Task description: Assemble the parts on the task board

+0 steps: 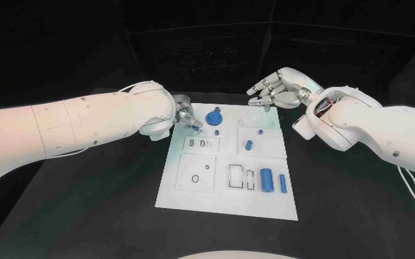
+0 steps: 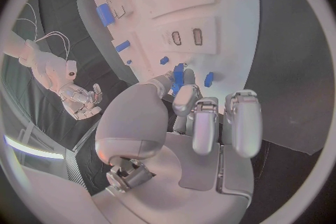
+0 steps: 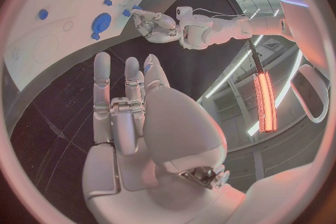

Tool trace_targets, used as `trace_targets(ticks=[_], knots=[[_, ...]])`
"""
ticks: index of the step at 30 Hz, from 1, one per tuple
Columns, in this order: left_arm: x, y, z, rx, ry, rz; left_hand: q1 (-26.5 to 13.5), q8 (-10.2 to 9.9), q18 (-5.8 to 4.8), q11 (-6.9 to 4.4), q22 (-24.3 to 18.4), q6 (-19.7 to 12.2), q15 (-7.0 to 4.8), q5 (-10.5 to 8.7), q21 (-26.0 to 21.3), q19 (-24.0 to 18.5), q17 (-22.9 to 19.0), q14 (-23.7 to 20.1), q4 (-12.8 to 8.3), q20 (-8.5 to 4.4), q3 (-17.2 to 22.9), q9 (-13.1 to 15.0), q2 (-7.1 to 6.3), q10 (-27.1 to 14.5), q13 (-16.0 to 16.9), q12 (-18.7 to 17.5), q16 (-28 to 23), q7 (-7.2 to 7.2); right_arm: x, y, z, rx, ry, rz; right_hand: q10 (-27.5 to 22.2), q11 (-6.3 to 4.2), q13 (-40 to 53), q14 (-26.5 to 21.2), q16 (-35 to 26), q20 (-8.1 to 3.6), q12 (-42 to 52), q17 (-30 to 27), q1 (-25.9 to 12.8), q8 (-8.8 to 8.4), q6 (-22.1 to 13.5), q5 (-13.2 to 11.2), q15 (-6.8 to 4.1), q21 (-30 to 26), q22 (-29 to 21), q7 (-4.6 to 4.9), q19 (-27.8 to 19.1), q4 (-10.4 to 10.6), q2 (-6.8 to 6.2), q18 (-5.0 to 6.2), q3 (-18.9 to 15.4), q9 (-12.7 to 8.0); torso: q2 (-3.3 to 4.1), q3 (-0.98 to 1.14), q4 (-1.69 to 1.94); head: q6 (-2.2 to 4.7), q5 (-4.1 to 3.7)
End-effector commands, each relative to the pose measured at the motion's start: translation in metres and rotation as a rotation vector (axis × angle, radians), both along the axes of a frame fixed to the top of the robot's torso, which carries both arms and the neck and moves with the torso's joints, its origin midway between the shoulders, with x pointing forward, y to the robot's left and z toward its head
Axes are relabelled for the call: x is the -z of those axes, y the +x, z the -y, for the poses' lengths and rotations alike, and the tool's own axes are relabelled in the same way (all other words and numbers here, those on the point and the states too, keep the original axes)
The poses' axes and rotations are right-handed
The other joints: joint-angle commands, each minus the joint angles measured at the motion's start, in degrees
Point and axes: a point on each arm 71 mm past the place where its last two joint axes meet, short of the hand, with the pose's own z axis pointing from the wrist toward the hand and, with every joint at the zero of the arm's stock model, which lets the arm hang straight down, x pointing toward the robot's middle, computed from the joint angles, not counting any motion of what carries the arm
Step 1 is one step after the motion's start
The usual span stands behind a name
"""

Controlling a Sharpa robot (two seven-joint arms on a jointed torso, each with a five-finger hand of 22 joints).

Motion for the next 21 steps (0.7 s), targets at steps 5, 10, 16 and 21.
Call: trace_targets(ticks=[5,10,16,21], knots=[[0.003,-0.004,0.009,-0.001,-0.050,0.077,-0.52,-0.03,-0.18,-0.08,3.95,0.36,-0.03,0.07,0.15,0.80,15.09,5.73,-7.46,-0.26,7.98,0.14,-0.43,0.51,0.28,0.43,0.17,-0.23,-0.001,0.001,-0.002,-0.009,-0.002,0.003,-0.34,0.02,-0.06,5.96,0.14,0.29,0.11,15.07,0.06,0.08,-0.05,0.32,0.54,-0.14,0.07,0.26,0.16,-0.09,0.43,0.12,-0.33,0.00,-0.03,0.01,-0.14,-0.14,0.06],[0.007,-0.009,0.012,0.002,-0.062,0.077,-0.57,-0.04,-0.19,-0.09,4.01,0.39,-0.04,0.07,0.18,0.83,15.09,5.73,-7.52,-0.27,8.19,0.21,-0.52,0.57,0.33,0.49,0.17,-0.25,-0.001,0.002,-0.003,-0.008,-0.003,0.002,-0.34,0.02,-0.06,5.96,0.14,0.29,0.11,15.07,0.06,0.08,-0.05,0.32,0.54,-0.14,0.07,0.26,0.16,-0.09,0.43,0.12,-0.33,0.00,0.03,0.00,-0.02,-0.26,0.02],[0.013,-0.014,0.013,0.006,-0.049,0.055,-0.59,-0.05,-0.19,-0.10,4.02,0.40,-0.05,0.07,0.18,0.84,15.09,5.73,-7.55,-0.27,8.30,0.25,-0.56,0.56,0.29,0.46,0.17,-0.25,0.000,0.003,-0.003,-0.009,-0.003,0.002,-0.34,0.02,-0.06,5.96,0.14,0.29,0.11,15.07,0.06,0.08,-0.05,0.32,0.54,-0.14,0.07,0.26,0.16,-0.09,0.43,0.12,-0.33,0.00,0.02,-0.07,-0.09,-0.37,0.22],[0.018,-0.016,0.013,0.016,-0.030,0.047,-0.62,-0.06,-0.20,-0.11,4.06,0.41,-0.06,0.07,0.20,0.86,15.09,5.73,-7.60,-0.28,8.48,0.30,-0.60,0.58,0.29,0.47,0.17,-0.26,0.000,0.003,-0.004,-0.011,-0.004,0.001,-0.34,0.02,-0.06,5.96,0.14,0.29,0.11,15.07,0.06,0.08,-0.05,0.32,0.54,-0.14,0.07,0.26,0.16,-0.09,0.43,0.12,-0.33,0.00,0.04,-0.12,-0.13,-0.42,0.21]])
